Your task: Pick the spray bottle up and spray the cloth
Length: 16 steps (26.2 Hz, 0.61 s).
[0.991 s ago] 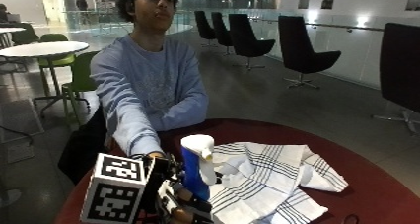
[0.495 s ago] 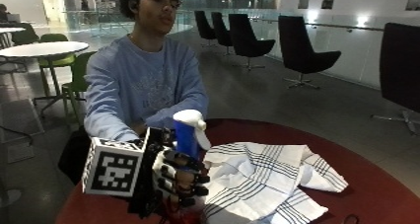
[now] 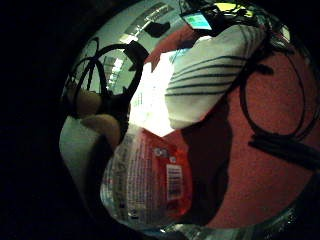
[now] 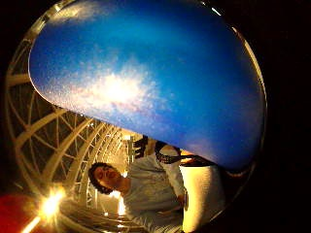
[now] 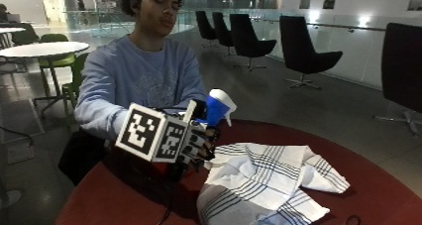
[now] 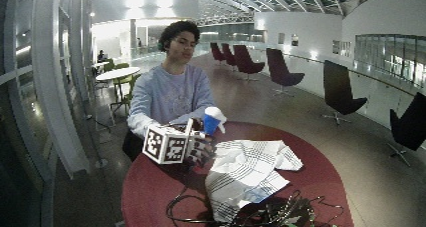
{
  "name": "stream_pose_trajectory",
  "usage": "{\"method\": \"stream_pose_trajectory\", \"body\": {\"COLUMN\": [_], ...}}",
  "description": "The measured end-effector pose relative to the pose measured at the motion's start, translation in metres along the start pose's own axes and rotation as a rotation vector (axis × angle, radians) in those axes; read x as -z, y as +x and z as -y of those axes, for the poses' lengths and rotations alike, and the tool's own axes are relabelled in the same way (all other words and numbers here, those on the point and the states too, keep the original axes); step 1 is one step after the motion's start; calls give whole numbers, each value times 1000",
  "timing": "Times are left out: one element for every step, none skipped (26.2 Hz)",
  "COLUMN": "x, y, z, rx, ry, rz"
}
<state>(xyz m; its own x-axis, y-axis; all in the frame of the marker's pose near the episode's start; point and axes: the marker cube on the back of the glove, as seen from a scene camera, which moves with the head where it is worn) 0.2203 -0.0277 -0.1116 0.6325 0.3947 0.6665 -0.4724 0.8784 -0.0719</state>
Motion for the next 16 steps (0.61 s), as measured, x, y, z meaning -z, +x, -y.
{"method": "stream_pose_trajectory", "body": {"x": [-2, -4, -6, -8, -10, -12, -15, -17, -20, -23, -26, -28, -30, -31, -32, -33], "y": [-4, -6, -9, -11, -13, -14, -15, -15, -16, -16, -16, -17, -17, -17, -17, -17], "z": [1, 2, 3, 4, 5, 6, 7, 7, 8, 8, 8, 9, 10, 12, 13, 14], "rx": [-13, -27, -41, -58, -76, -95, -115, -133, -150, -166, -180, -194, -206, -217, -228, -237], "ry": [-35, -65, -91, -117, -142, -167, -191, -213, -232, -247, -258, -266, -271, -274, -276, -280], "rz": [-29, -56, -77, -92, -102, -109, -115, -121, -128, -135, -141, -147, -150, -150, -150, -151]}}
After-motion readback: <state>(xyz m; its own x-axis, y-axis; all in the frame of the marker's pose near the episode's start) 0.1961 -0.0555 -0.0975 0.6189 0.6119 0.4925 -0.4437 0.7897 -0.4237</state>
